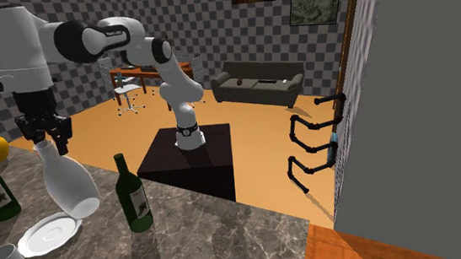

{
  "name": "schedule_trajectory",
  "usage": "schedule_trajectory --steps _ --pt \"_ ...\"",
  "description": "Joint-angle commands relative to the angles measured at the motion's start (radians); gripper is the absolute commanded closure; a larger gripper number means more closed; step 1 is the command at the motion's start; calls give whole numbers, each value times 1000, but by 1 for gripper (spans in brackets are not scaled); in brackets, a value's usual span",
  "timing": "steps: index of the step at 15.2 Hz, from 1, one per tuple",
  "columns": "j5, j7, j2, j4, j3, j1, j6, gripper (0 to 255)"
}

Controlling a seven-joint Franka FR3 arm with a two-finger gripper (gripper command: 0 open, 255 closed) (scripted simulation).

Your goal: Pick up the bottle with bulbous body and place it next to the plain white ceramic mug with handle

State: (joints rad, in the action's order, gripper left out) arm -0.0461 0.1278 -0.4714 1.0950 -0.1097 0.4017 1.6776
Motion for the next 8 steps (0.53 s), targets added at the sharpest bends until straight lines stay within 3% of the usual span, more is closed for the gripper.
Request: schedule_trajectory --steps 1,5,6,7,8 --pt "3 32 -50 -59 8 21 -8 255" --pt "6 95 -204 -275 23 61 -70 255" --pt "6 111 -262 -365 26 70 -102 255" --pt "5 128 -364 -535 30 75 -170 255" --pt "6 127 -323 -447 29 79 -124 255"
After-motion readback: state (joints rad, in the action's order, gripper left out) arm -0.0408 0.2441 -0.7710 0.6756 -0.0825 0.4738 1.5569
